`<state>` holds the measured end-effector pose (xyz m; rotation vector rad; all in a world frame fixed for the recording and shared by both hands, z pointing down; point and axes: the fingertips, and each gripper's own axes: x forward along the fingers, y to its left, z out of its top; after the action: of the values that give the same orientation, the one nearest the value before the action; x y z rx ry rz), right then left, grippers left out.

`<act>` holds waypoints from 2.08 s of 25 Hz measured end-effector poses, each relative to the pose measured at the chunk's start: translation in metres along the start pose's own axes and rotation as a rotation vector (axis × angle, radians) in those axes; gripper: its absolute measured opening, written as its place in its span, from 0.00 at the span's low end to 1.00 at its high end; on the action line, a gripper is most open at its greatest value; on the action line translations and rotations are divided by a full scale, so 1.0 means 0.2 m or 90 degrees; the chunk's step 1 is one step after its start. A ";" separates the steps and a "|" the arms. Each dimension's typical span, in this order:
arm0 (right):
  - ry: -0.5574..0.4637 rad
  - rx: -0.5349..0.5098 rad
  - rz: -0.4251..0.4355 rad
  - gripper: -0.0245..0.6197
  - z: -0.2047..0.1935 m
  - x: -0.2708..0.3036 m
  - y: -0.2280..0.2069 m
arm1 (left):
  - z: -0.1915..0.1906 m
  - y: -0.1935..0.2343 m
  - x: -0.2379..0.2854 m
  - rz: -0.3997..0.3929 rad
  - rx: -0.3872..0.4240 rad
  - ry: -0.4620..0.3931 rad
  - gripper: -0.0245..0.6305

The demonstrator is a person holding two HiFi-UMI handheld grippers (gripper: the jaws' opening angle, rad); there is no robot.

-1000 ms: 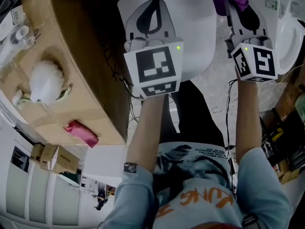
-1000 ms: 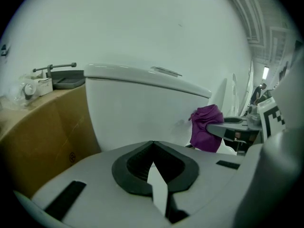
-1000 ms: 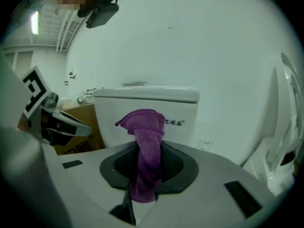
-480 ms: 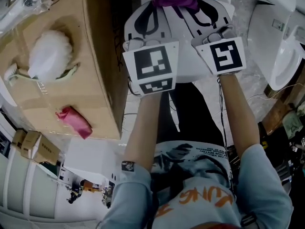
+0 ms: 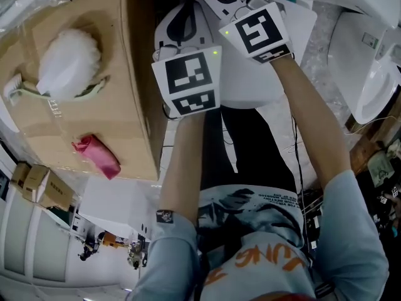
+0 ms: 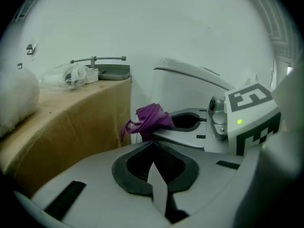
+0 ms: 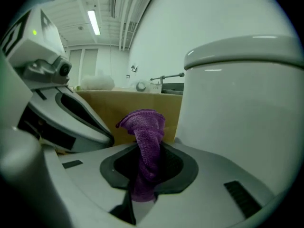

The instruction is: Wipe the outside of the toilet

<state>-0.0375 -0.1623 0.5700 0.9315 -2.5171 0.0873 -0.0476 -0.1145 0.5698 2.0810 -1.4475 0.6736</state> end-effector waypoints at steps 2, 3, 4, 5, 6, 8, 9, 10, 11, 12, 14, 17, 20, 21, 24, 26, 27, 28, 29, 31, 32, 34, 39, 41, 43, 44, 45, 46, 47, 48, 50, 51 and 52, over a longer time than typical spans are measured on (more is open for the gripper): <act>0.014 -0.013 0.002 0.19 -0.05 0.01 -0.02 | 0.01 0.00 0.01 -0.002 0.003 -0.002 0.07; 0.020 -0.013 -0.004 0.19 -0.07 0.01 -0.04 | 0.01 0.00 0.02 -0.003 0.003 -0.002 0.07; 0.025 -0.008 -0.012 0.19 -0.09 0.00 -0.07 | 0.00 -0.01 0.04 -0.005 0.004 -0.002 0.07; 0.027 -0.001 -0.023 0.19 -0.11 -0.01 -0.10 | 0.00 -0.02 0.05 -0.007 0.004 -0.002 0.07; 0.029 0.006 -0.032 0.19 -0.12 -0.03 -0.12 | 0.01 -0.03 0.07 -0.009 0.006 -0.003 0.07; 0.033 0.016 -0.045 0.19 -0.15 -0.07 -0.15 | 0.02 -0.05 0.10 -0.010 0.006 -0.006 0.07; 0.035 0.018 -0.048 0.19 -0.17 -0.09 -0.16 | 0.03 -0.06 0.11 -0.011 0.005 -0.009 0.07; 0.038 0.019 -0.051 0.19 -0.18 -0.10 -0.17 | 0.04 -0.07 0.11 -0.013 0.006 -0.010 0.07; 0.041 0.020 -0.054 0.19 -0.20 -0.12 -0.19 | 0.05 -0.10 0.12 -0.017 0.009 -0.011 0.07; 0.043 0.024 -0.060 0.19 -0.21 -0.15 -0.20 | 0.06 -0.12 0.13 -0.022 0.015 -0.011 0.07; 0.044 0.039 -0.075 0.19 -0.24 -0.20 -0.23 | 0.06 -0.17 0.14 -0.034 0.028 -0.007 0.07; 0.041 0.065 -0.098 0.19 -0.28 -0.28 -0.28 | 0.05 -0.24 0.16 -0.046 0.035 -0.001 0.07; 0.039 0.082 -0.119 0.19 -0.32 -0.36 -0.33 | 0.04 -0.33 0.18 -0.057 0.035 0.003 0.07; 0.039 0.086 -0.126 0.19 -0.34 -0.39 -0.35 | 0.03 -0.37 0.19 -0.063 0.038 0.004 0.07; 0.043 0.099 -0.146 0.19 -0.39 -0.48 -0.40 | 0.03 -0.48 0.21 -0.080 0.056 0.008 0.07; 0.045 0.110 -0.163 0.19 -0.43 -0.55 -0.44 | 0.03 -0.55 0.21 -0.088 0.073 0.007 0.07; 0.046 0.117 -0.172 0.19 -0.45 -0.59 -0.46 | 0.04 -0.58 0.21 -0.094 0.080 0.006 0.07; 0.047 0.123 -0.182 0.19 -0.47 -0.63 -0.48 | 0.04 -0.62 0.21 -0.100 0.084 0.005 0.07; 0.049 0.129 -0.191 0.19 -0.49 -0.66 -0.49 | 0.04 -0.65 0.22 -0.107 0.089 0.005 0.07; 0.051 0.142 -0.210 0.19 -0.53 -0.73 -0.53 | 0.05 -0.71 0.22 -0.119 0.096 0.005 0.07; 0.052 0.152 -0.221 0.19 -0.55 -0.76 -0.55 | 0.04 -0.74 0.23 -0.123 0.098 0.006 0.07; 0.051 0.185 -0.250 0.19 -0.60 -0.84 -0.60 | 0.03 -0.79 0.23 -0.131 0.104 0.009 0.07; 0.051 0.276 -0.341 0.19 -0.77 -1.05 -0.72 | -0.02 -0.93 0.22 -0.169 0.132 0.021 0.07; 0.057 0.290 -0.370 0.19 -0.82 -1.12 -0.77 | -0.03 -0.96 0.22 -0.175 0.132 0.023 0.07; 0.066 0.299 -0.393 0.19 -0.87 -1.18 -0.81 | -0.04 -0.98 0.21 -0.177 0.128 0.024 0.07; 0.072 0.299 -0.400 0.19 -0.89 -1.20 -0.83 | -0.04 -0.98 0.21 -0.177 0.128 0.023 0.07; 0.077 0.301 -0.406 0.19 -0.91 -1.21 -0.84 | -0.04 -0.97 0.21 -0.177 0.128 0.023 0.07; 0.080 0.306 -0.413 0.19 -0.92 -1.23 -0.85 | -0.05 -0.96 0.20 -0.176 0.126 0.023 0.07; 0.080 0.319 -0.422 0.19 -0.94 -1.24 -0.85 | -0.05 -0.94 0.20 -0.172 0.123 0.023 0.07; 0.076 0.345 -0.434 0.19 -0.96 -1.25 -0.85 | -0.05 -0.91 0.20 -0.166 0.118 0.024 0.07; 0.058 0.418 -0.466 0.19 -1.01 -1.26 -0.84 | -0.06 -0.80 0.20 -0.141 0.102 0.028 0.07; 0.052 0.447 -0.485 0.19 -1.03 -1.27 -0.83 | -0.07 -0.74 0.19 -0.126 0.093 0.030 0.07; 0.050 0.466 -0.503 0.19 -1.05 -1.29 -0.82 | -0.07 -0.68 0.19 -0.113 0.086 0.032 0.07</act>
<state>0.3197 -0.0889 0.6305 2.0747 -1.8569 0.7955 0.0919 -0.0902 0.5867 2.2468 -1.2023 0.7636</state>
